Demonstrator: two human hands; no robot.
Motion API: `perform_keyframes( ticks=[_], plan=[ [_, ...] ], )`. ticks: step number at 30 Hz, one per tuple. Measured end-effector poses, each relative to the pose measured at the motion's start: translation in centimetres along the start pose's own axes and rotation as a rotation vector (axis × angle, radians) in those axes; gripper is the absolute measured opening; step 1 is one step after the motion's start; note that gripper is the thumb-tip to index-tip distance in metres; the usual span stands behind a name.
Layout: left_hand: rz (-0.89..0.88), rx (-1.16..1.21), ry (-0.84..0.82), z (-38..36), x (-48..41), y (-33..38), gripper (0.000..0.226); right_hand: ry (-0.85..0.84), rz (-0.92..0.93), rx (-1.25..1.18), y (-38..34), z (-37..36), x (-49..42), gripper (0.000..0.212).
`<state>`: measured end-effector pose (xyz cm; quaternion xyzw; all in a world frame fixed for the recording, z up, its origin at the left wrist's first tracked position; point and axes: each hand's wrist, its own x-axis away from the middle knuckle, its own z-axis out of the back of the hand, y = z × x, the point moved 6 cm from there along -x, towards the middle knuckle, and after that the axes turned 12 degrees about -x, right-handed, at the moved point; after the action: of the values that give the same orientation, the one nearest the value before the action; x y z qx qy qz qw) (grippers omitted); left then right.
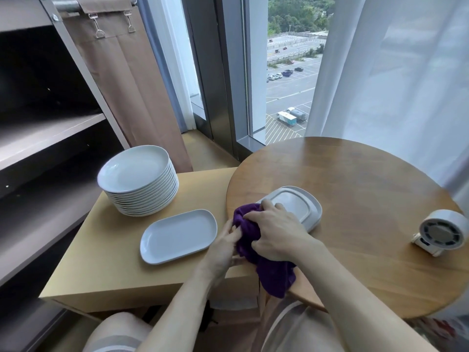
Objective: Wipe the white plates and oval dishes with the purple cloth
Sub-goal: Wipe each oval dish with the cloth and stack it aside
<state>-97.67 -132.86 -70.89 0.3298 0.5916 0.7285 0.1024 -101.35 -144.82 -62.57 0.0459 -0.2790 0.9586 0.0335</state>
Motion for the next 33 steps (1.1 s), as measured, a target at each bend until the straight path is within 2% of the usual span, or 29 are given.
perform_keyframes(
  ticks=[4, 7, 18, 22, 27, 30, 33],
  plan=[
    [-0.007, 0.100, 0.011, 0.1, 0.0, -0.4, 0.037, -0.077, -0.003, -0.087, 0.5, 0.1, 0.0, 0.047],
    [-0.033, 0.197, 0.031, -0.2, 0.1, -0.5, 0.051, -0.116, -0.021, -0.110, 0.9, 0.3, 0.2, 0.051],
    [0.008, 0.273, -0.041, -0.9, -0.1, -0.9, 0.081, -0.172, -0.126, 0.046, 2.1, 0.4, 0.4, 0.050],
    [0.045, 0.292, -0.041, -0.8, 0.1, -1.0, 0.068, -0.151, -0.230, 0.037, 4.1, 1.9, 0.6, 0.051],
    [0.046, 0.252, 0.058, -0.7, -0.1, -1.7, 0.046, -0.015, -0.327, 0.042, 6.8, 4.1, 0.9, 0.053],
    [0.017, 0.224, 0.097, -0.8, -0.1, -1.5, 0.046, -0.008, -0.319, 0.047, 7.2, 3.9, 0.6, 0.049],
    [0.000, 0.229, 0.114, -0.7, 0.0, -1.6, 0.047, -0.079, -0.259, 0.071, 6.2, 2.8, 0.2, 0.063]
  ],
)
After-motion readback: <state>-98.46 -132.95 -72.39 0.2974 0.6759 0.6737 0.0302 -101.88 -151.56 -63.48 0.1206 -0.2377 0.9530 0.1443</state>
